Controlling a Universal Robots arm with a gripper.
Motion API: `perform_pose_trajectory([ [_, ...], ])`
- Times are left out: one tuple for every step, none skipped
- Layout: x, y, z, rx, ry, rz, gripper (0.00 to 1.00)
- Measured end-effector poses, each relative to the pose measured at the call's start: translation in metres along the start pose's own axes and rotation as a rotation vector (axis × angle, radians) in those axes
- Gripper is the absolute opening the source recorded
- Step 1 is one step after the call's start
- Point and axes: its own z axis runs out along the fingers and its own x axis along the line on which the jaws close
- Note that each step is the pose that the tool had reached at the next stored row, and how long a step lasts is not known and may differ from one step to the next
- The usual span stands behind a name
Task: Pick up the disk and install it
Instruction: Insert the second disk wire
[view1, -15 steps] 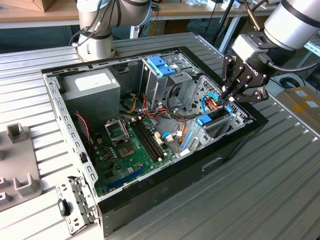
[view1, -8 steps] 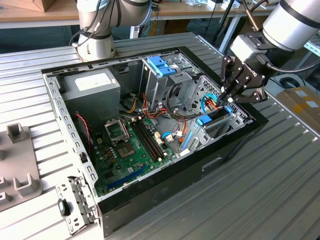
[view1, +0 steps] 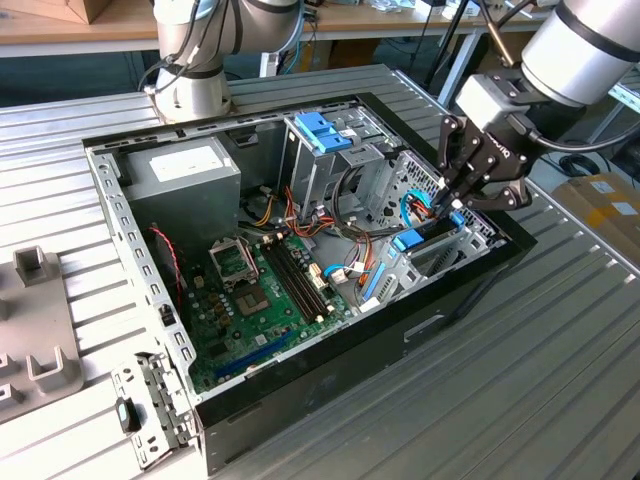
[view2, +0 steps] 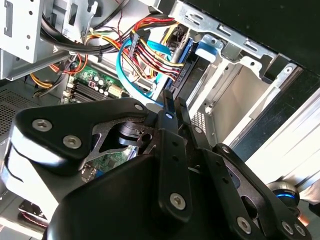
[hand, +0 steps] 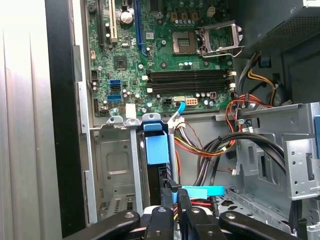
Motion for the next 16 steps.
perform_pose_trajectory([
  [0.0004,0.0006,0.0002,0.0,0.0,0.0,0.16],
  [0.0007,0.001,0.0002,0.0,0.0001,0.0,0.16],
  [0.001,0.0014,0.0003,0.0,0.0001,0.0,0.16],
  [0.0014,0.0018,0.0004,0.0,0.0001,0.0,0.16],
  [0.0019,0.0024,0.0006,0.0,0.0001,0.0,0.16],
  [0.0023,0.0028,0.0007,0.0,0.0001,0.0,0.16],
  [0.0028,0.0034,0.0009,0.0,0.0,0.0,0.16],
  [0.0031,0.0038,0.001,0.0,0.0001,0.0,0.16],
  [0.0035,0.0043,0.0011,0.0,0.0001,0.0,0.16],
  [0.0039,0.0047,0.0012,0.0,0.0,0.0,0.16],
  [0.0044,0.0053,0.0014,0.0,0.0,0.0,0.16],
  [0.0046,0.0057,0.0015,0.0,0.0002,0.0,0.16],
  [0.005,0.006,0.0016,0.0,0.0001,0.0,0.16],
  [0.0055,0.0067,0.0018,0.0,0.0001,0.0,0.16],
  [0.006,0.0074,0.002,0.0,0.0,0.0,0.16],
  [0.0065,0.0081,0.0023,0.0,0.0,0.0,0.16],
])
